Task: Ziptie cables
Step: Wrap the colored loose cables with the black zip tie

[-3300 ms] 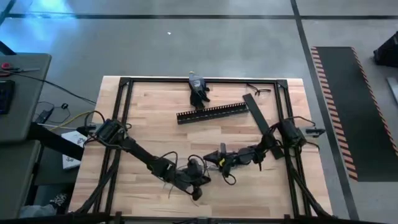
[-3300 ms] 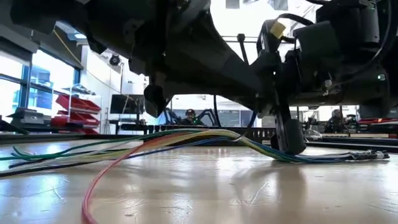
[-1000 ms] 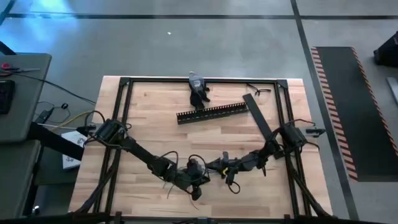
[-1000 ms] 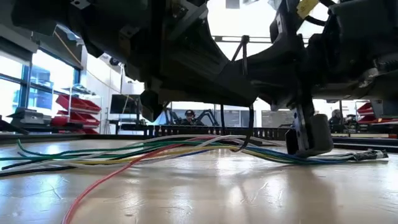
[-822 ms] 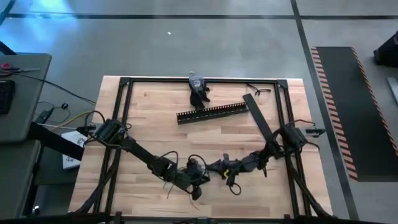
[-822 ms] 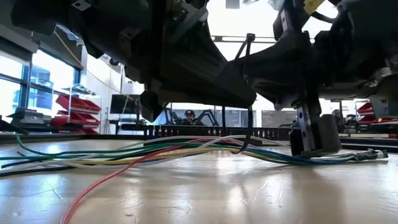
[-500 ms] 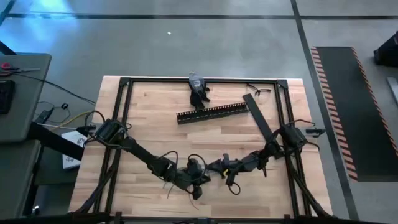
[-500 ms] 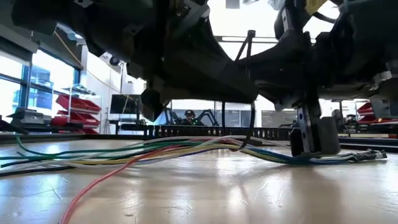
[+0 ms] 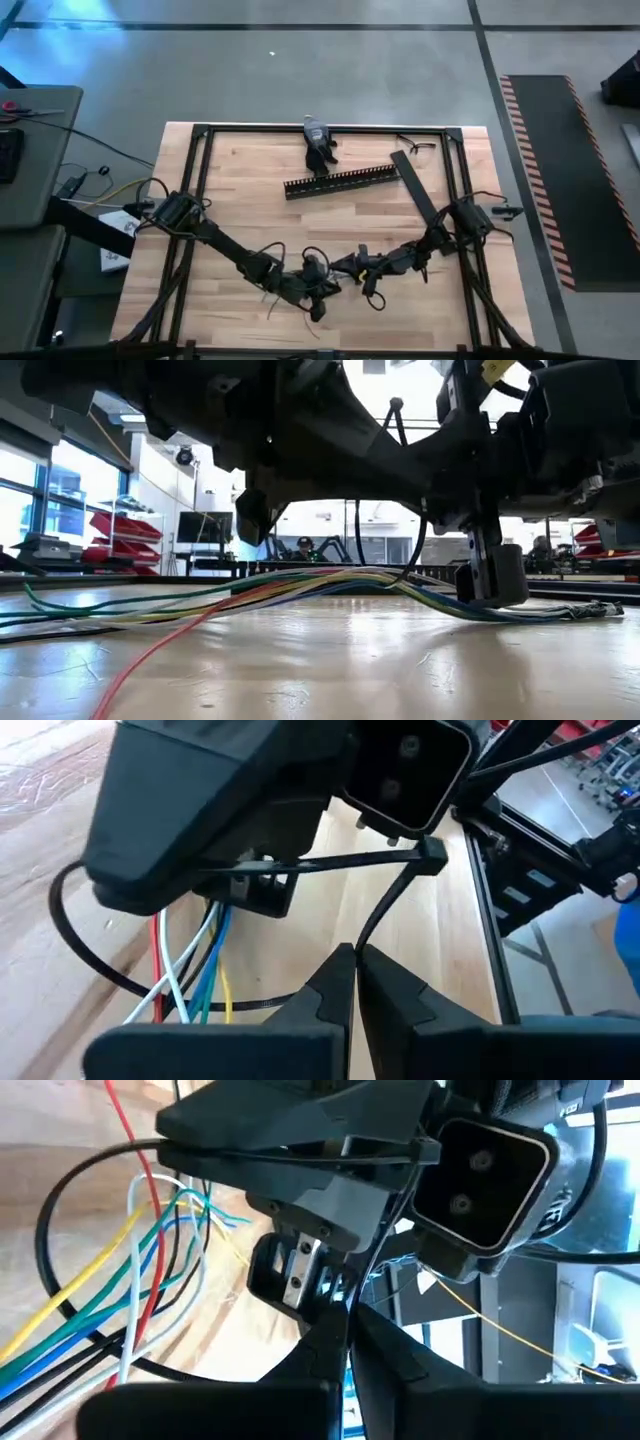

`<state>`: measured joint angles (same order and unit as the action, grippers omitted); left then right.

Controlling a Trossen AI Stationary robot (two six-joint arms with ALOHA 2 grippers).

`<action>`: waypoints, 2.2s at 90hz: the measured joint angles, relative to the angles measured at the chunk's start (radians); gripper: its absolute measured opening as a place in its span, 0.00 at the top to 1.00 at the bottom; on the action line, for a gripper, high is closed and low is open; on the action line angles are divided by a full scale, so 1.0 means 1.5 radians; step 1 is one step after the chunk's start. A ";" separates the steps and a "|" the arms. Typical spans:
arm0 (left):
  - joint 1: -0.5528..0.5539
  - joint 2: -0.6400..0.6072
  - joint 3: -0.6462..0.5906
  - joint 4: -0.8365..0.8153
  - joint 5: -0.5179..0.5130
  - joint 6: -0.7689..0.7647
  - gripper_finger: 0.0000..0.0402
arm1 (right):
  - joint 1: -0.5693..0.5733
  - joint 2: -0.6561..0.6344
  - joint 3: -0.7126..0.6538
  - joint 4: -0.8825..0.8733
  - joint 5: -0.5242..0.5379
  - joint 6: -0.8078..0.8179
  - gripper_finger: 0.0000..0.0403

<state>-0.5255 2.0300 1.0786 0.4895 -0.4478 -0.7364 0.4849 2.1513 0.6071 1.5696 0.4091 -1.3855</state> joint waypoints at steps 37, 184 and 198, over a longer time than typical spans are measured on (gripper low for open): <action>0.000 0.000 0.000 -0.012 0.010 -0.039 1.00 | 0.009 0.000 0.000 0.000 0.004 -0.047 1.00; -0.023 0.000 -0.084 0.181 -0.024 -0.130 1.00 | -0.013 0.000 0.013 -0.001 0.000 -0.089 1.00; -0.025 0.000 -0.084 0.171 -0.038 -0.142 0.95 | -0.013 0.000 0.013 -0.001 0.000 -0.076 1.00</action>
<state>-0.5634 2.0300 0.9524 0.7458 -0.5040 -0.9487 0.4648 2.1517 0.6266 1.5677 0.4095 -1.4989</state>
